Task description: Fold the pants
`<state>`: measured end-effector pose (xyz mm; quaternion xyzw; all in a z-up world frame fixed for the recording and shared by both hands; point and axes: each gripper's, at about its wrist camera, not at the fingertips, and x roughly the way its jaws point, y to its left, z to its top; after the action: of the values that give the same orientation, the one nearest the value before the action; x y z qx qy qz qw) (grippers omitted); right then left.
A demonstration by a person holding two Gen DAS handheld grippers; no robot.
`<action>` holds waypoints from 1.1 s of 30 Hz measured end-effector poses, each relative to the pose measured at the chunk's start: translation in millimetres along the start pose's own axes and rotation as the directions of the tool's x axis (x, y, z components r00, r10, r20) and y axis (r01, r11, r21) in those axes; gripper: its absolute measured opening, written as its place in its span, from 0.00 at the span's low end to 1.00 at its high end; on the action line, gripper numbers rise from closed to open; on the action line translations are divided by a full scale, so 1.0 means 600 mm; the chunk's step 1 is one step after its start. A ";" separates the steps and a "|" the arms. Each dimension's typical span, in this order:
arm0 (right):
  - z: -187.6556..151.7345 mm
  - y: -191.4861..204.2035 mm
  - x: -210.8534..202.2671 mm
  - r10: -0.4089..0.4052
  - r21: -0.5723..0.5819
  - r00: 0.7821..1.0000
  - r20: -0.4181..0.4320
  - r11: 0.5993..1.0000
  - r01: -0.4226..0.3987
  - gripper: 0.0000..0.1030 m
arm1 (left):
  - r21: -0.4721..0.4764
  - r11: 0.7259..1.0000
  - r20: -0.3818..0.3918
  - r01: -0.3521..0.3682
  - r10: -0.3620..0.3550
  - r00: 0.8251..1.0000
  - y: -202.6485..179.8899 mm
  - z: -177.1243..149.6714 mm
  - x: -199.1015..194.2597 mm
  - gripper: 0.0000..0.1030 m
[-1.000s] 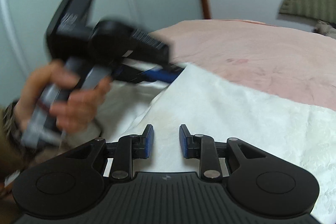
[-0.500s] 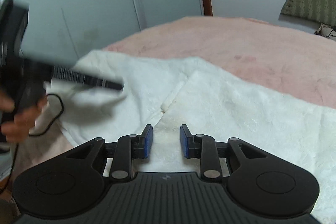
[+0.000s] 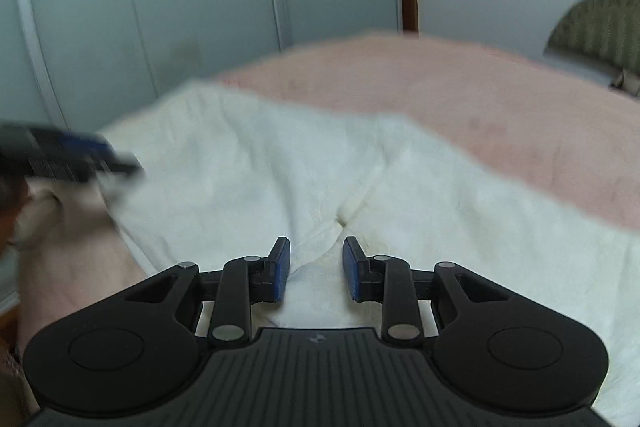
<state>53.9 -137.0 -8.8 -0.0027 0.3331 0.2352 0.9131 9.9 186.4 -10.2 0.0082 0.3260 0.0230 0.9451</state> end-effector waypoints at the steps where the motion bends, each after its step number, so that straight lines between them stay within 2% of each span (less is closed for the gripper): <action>1: 0.000 -0.001 -0.001 0.001 0.025 1.000 0.013 1.000 -0.001 0.28 | -0.053 0.999 -0.006 -0.007 0.006 1.000 0.021 0.001 -0.003 0.71; 3: 0.011 0.010 -0.010 0.018 0.017 0.999 0.042 1.000 -0.019 0.29 | -0.161 0.987 -0.023 -0.009 0.005 1.000 0.059 0.000 -0.008 0.71; 6: 0.032 0.050 -0.017 0.074 -0.071 0.994 0.078 0.995 -0.069 0.29 | -0.318 0.948 -0.067 0.022 -0.045 0.997 0.108 -0.005 -0.009 0.71; 8: 0.045 0.091 -0.010 0.146 -0.148 0.987 0.075 0.980 -0.134 0.29 | -0.428 0.900 -0.086 0.086 -0.136 0.987 0.136 -0.010 -0.004 0.71; 10: 0.050 0.139 0.005 0.199 -0.253 0.978 0.057 0.951 -0.179 0.29 | -0.522 0.838 -0.087 0.159 -0.238 0.967 0.152 -0.016 0.005 0.71; 13: 0.045 0.210 0.032 0.207 -0.422 0.978 0.014 0.888 -0.182 0.29 | -0.597 0.771 -0.073 0.223 -0.329 0.942 0.163 -0.020 0.017 0.72; 16: 0.030 0.257 0.054 0.176 -0.538 0.984 -0.006 0.829 -0.151 0.29 | -0.644 0.725 -0.052 0.246 -0.362 0.931 0.170 -0.023 0.030 0.73; 18: 0.016 0.273 0.069 0.150 -0.583 0.988 -0.022 0.801 -0.135 0.33 | -0.688 0.672 -0.029 0.273 -0.402 0.915 0.169 -0.031 0.042 0.75; 20: -0.003 0.292 0.080 0.110 -0.642 0.994 -0.010 0.762 -0.090 0.48 | -0.735 0.608 0.001 0.300 -0.441 0.897 0.166 -0.035 0.060 0.78; 21: -0.013 0.301 0.084 0.082 -0.680 0.996 0.019 0.732 -0.047 0.51 | -0.751 0.582 0.017 0.312 -0.456 0.890 0.166 -0.036 0.066 0.81; 24: -0.028 0.324 0.095 0.030 -0.757 0.994 0.106 0.651 0.061 0.53 | -0.774 0.538 0.053 0.334 -0.470 0.881 0.164 -0.035 0.081 0.86; 26: -0.030 0.337 0.111 0.004 -0.791 0.989 0.148 0.601 0.115 0.50 | -0.784 0.515 0.076 0.347 -0.474 0.877 0.161 -0.033 0.090 0.87; 27: -0.028 0.340 0.118 0.009 -0.797 0.988 0.155 0.592 0.119 0.45 | -0.787 0.506 0.087 0.353 -0.476 0.875 0.160 -0.032 0.094 0.87; 28: -0.023 0.341 0.125 0.015 -0.792 0.989 0.149 0.600 0.110 0.31 | -0.794 0.493 0.097 0.356 -0.475 0.875 0.160 -0.032 0.098 0.87; 30: -0.006 0.333 0.126 0.037 -0.756 0.988 0.151 0.648 0.091 0.25 | -0.803 0.467 0.125 0.371 -0.476 0.871 0.161 -0.031 0.105 0.87; 31: 0.008 0.322 0.120 0.062 -0.713 0.988 0.141 0.699 0.058 0.24 | -0.801 0.463 0.138 0.380 -0.475 0.869 0.160 -0.026 0.109 0.87; 33: 0.046 0.288 0.107 0.141 -0.557 0.984 0.109 0.829 -0.056 0.22 | -0.795 0.465 0.152 0.389 -0.469 0.870 0.155 -0.015 0.117 0.87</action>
<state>39.0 48.3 -0.1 -0.2314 0.1833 0.3675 0.8819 56.0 283.0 -57.9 -0.5033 0.3119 -0.0698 0.8028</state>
